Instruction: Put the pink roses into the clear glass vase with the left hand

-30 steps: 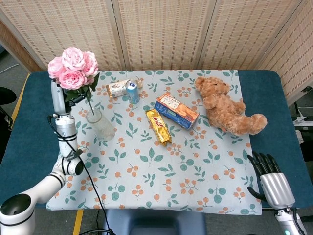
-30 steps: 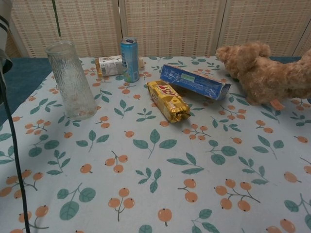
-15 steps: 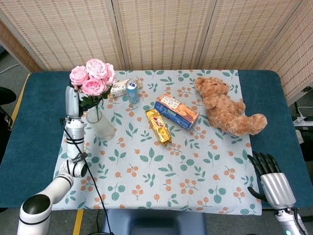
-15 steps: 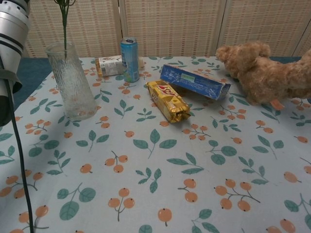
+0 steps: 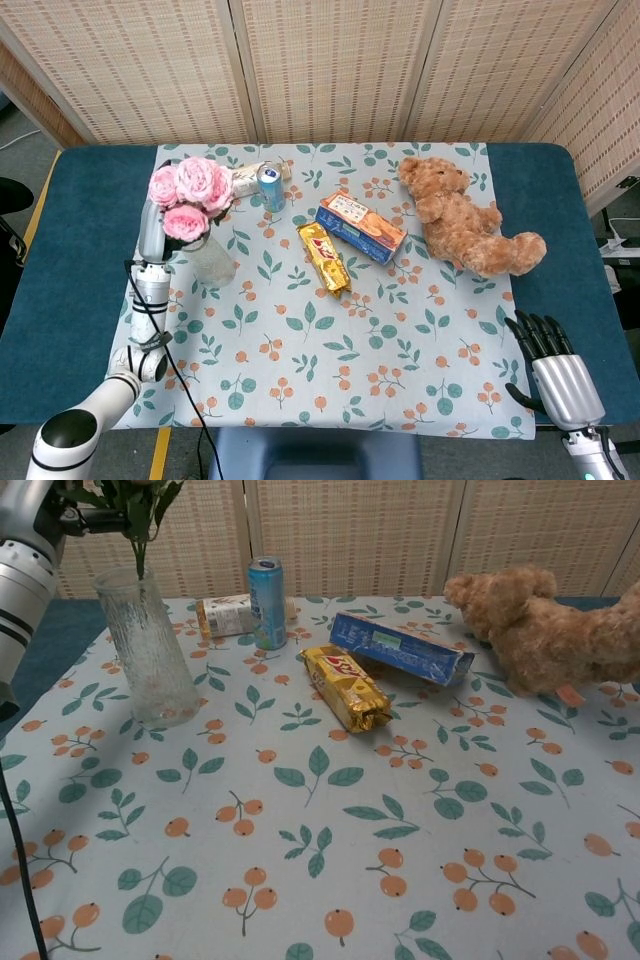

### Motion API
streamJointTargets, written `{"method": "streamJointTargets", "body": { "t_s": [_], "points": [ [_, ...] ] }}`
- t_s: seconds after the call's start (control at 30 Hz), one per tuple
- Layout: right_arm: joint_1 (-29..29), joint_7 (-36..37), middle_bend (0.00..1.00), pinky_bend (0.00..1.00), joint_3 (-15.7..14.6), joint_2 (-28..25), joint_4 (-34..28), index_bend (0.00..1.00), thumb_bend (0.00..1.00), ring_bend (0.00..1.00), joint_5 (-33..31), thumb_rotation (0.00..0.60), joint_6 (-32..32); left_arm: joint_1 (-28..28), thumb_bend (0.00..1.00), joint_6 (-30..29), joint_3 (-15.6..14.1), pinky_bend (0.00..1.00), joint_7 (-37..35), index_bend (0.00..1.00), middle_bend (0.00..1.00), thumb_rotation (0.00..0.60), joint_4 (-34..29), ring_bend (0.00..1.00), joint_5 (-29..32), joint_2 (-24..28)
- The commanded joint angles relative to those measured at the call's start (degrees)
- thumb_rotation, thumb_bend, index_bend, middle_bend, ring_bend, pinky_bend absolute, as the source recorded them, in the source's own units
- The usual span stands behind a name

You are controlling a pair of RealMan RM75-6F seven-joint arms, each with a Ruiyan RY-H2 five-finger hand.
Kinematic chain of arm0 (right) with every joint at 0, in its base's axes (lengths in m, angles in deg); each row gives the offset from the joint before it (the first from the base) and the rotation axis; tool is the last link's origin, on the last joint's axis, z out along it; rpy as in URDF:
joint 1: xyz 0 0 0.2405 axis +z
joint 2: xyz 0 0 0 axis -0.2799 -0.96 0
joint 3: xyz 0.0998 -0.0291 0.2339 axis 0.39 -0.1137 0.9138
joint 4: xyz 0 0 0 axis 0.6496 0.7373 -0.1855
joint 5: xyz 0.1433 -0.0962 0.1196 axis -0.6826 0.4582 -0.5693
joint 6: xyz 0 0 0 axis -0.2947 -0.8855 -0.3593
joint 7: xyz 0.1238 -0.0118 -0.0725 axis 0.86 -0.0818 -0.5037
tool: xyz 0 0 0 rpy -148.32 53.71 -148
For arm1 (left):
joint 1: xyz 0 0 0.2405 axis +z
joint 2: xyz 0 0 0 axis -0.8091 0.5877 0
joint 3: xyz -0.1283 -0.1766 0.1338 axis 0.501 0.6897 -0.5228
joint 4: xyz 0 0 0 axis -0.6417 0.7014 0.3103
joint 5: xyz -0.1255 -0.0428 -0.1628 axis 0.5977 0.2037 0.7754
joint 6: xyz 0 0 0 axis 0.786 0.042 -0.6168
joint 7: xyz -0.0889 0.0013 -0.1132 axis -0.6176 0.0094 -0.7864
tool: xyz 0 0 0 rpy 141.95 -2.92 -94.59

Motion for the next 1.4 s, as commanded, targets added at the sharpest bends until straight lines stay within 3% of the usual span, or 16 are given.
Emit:
{"method": "streamJointTargets", "body": {
  "t_s": [0.03,0.07,0.33,0.63,0.83,0.97,1.1,1.17,1.4],
  "points": [
    [-0.1,0.3,0.0,0.0,-0.2,-0.2,-0.1,0.0,0.11,0.0,0.4,0.6,-0.3,4.3,0.38,0.3,-3.9,0.02,-0.4,0.0,0.0,0.6,-2.8,0.0,-1.9,1.8],
    [-0.2,0.1,0.0,0.0,-0.4,-0.3,-0.2,0.0,0.11,0.0,0.5,0.6,-0.2,6.0,0.38,-0.2,-5.9,0.02,-0.9,0.0,0.0,0.6,-4.6,0.0,-3.4,3.3],
    [-0.5,0.2,0.0,0.0,-0.8,-0.7,-0.7,0.0,0.11,0.0,1.5,0.6,-0.9,12.9,0.35,-0.6,-12.3,0.01,4.3,0.0,0.0,0.6,-18.7,0.0,-6.7,12.7],
    [-0.5,0.4,0.0,0.0,-1.3,-1.1,-1.0,0.0,0.12,0.0,2.2,0.6,-0.8,18.3,0.34,0.8,-16.8,0.01,13.1,0.0,0.0,0.6,-32.4,0.0,-8.0,23.4],
    [-1.2,0.8,0.0,0.0,-1.4,-1.8,-1.7,0.0,0.12,0.0,2.1,0.6,-1.8,24.4,0.34,3.3,-22.0,0.03,26.4,0.0,0.0,0.6,-34.7,0.0,-7.1,31.0],
    [-1.5,0.0,0.0,0.0,-1.0,-1.7,-1.9,0.0,0.12,0.0,1.6,0.6,-2.2,32.4,0.35,2.4,-24.9,0.04,40.7,0.0,0.0,0.6,-44.4,0.0,-1.9,37.5],
    [-1.5,-1.6,0.0,0.0,-0.8,-0.9,-1.8,0.0,0.12,0.0,1.3,0.6,-2.0,38.9,0.35,-5.5,-25.0,0.04,49.1,0.0,0.0,0.6,-51.5,0.0,-0.2,38.7],
    [-1.4,-2.4,0.0,0.0,-0.7,-0.5,-1.6,0.0,0.12,0.0,1.2,0.6,-1.6,39.7,0.35,-5.9,-25.3,0.03,52.9,0.0,0.0,0.6,-54.2,0.0,-0.4,40.7],
    [-1.2,-4.7,0.0,0.0,-0.6,0.5,-1.5,0.0,0.12,0.0,0.3,0.6,-0.4,40.7,0.37,-5.9,-23.7,0.04,55.3,0.0,0.0,0.6,-56.5,0.0,-0.3,42.3]
  ]
}}
